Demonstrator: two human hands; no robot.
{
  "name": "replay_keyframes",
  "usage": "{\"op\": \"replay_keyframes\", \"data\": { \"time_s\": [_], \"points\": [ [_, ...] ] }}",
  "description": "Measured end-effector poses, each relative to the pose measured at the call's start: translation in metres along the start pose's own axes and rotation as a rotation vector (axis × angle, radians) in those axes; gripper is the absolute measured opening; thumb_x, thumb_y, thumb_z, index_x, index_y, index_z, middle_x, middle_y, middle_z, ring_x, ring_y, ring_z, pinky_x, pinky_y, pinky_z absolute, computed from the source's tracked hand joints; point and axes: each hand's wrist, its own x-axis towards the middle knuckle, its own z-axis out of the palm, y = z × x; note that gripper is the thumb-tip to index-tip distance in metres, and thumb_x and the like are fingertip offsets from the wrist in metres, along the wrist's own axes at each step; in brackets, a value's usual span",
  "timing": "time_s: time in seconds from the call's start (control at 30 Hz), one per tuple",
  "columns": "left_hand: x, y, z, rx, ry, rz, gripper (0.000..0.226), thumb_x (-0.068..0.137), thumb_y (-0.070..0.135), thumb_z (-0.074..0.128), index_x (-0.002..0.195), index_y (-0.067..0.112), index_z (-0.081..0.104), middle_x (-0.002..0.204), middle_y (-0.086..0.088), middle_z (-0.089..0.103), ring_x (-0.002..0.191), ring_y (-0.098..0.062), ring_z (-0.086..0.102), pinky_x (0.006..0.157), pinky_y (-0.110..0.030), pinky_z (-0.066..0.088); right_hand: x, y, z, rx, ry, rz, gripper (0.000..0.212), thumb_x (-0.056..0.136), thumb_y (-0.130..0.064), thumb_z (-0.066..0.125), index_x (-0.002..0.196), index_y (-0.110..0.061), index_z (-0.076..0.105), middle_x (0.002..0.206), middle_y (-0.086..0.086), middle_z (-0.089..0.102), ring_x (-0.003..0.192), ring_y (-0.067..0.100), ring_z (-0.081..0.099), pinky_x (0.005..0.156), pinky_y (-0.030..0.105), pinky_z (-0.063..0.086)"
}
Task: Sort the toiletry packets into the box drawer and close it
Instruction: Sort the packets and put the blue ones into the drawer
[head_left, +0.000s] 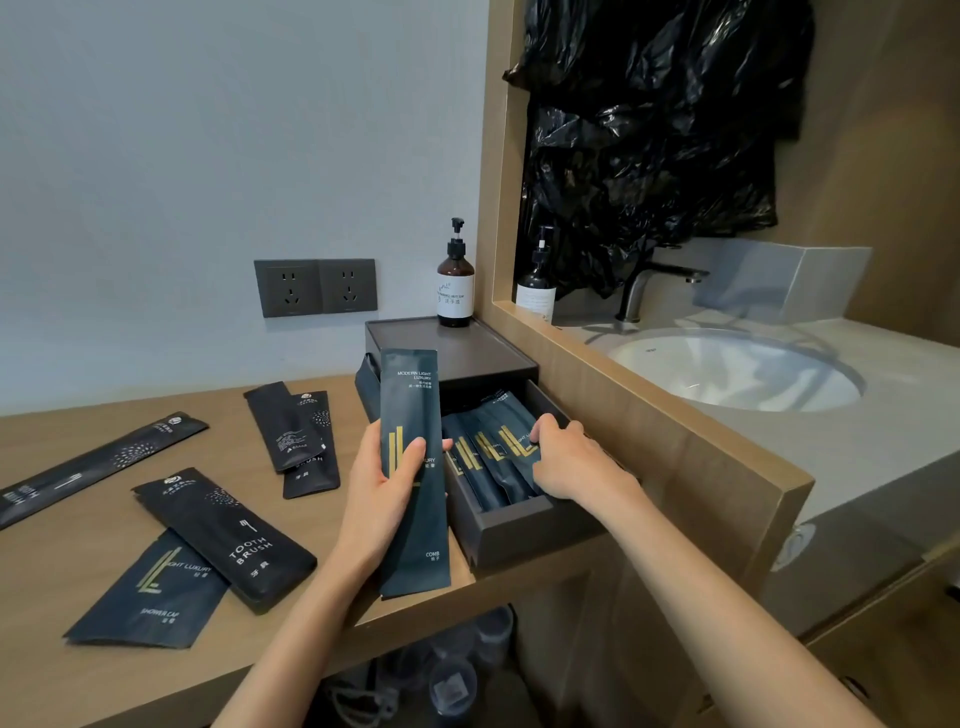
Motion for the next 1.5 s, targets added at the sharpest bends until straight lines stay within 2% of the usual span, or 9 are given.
{"op": "replay_keyframes", "data": {
  "time_s": [0.1,0.2,0.33,0.47,0.67,0.8,0.97,1.13,1.5],
  "points": [
    [0.0,-0.002,0.0,0.0,-0.005,0.001,0.023,0.096,0.022,0.053,0.119,0.019,0.05,0.1,0.014,0.067,0.094,-0.006,0.067,0.068,-0.018,0.055,0.004,0.001,0.0,-0.075,-0.041,-0.01,0.048,0.094,-0.016,0.054,0.139,-0.014,0.036,0.138,0.016,0.04,0.117,0.032,0.051,0.091,0.038,0.047],
    [0.0,-0.003,-0.001,-0.018,-0.001,-0.015,0.025,0.096,0.025,0.054,0.121,0.02,0.05,0.105,0.008,0.068,0.097,-0.015,0.068,0.076,-0.031,0.058,0.009,0.002,0.001,-0.063,-0.011,-0.145,0.053,0.094,-0.018,0.054,0.145,-0.022,0.037,0.148,0.01,0.038,0.13,0.031,0.044,0.103,0.04,0.043],
    [0.001,-0.005,0.0,-0.025,0.013,-0.013,0.029,0.095,0.026,0.055,0.123,0.019,0.05,0.108,0.002,0.065,0.097,-0.015,0.068,0.076,-0.03,0.058,0.012,-0.003,-0.002,0.012,-0.193,-0.342,0.05,0.102,-0.025,0.039,0.151,-0.026,0.027,0.161,-0.004,0.015,0.147,0.023,0.018,0.118,0.037,0.017],
    [0.001,-0.005,0.001,-0.028,0.011,-0.004,0.023,0.096,0.022,0.054,0.118,0.019,0.051,0.101,0.008,0.065,0.087,-0.002,0.067,0.065,-0.016,0.054,0.016,-0.005,-0.001,-0.082,-0.314,-0.292,0.051,0.106,-0.03,0.022,0.154,-0.018,0.01,0.162,0.001,0.006,0.149,0.02,0.01,0.118,0.031,0.008],
    [0.002,-0.006,0.0,-0.029,0.001,-0.008,0.026,0.095,0.024,0.054,0.121,0.019,0.05,0.105,0.004,0.065,0.091,-0.006,0.068,0.065,-0.019,0.055,0.022,-0.006,0.001,-0.127,-0.336,-0.182,0.052,0.105,-0.031,0.019,0.154,-0.013,0.012,0.162,0.007,0.009,0.148,0.026,0.013,0.118,0.036,0.013],
    [0.001,-0.004,0.0,-0.031,0.0,-0.009,0.028,0.095,0.024,0.054,0.122,0.018,0.049,0.108,0.003,0.065,0.096,-0.011,0.067,0.07,-0.022,0.055,0.017,-0.006,0.002,-0.068,-0.262,-0.293,0.053,0.105,-0.029,0.025,0.154,-0.023,0.008,0.162,0.001,0.004,0.149,0.025,0.004,0.119,0.039,0.008],
    [0.003,-0.005,0.0,-0.024,0.005,-0.013,0.032,0.095,0.024,0.055,0.125,0.016,0.049,0.113,-0.002,0.065,0.102,-0.016,0.066,0.083,-0.035,0.056,0.01,-0.017,0.004,-0.13,-0.422,-0.392,0.052,0.105,-0.034,0.018,0.154,-0.022,0.007,0.162,-0.005,-0.005,0.149,0.021,-0.006,0.119,0.036,-0.001],
    [0.001,-0.004,0.0,-0.04,-0.003,-0.012,0.03,0.095,0.024,0.054,0.124,0.018,0.048,0.108,0.003,0.064,0.093,-0.008,0.067,0.067,-0.019,0.055,0.011,-0.015,0.004,-0.176,-0.444,-0.316,0.052,0.105,-0.034,0.013,0.154,-0.016,0.003,0.162,0.001,-0.007,0.149,0.023,-0.008,0.119,0.038,-0.002],
    [0.002,-0.004,0.0,-0.054,0.012,-0.021,0.027,0.095,0.023,0.055,0.122,0.02,0.051,0.108,0.004,0.065,0.097,-0.011,0.066,0.073,-0.023,0.054,0.001,-0.021,0.003,-0.128,-0.419,-0.442,0.05,0.105,-0.032,0.016,0.154,-0.027,0.006,0.161,-0.009,-0.005,0.149,0.019,-0.009,0.118,0.046,-0.003]
  ]
}}
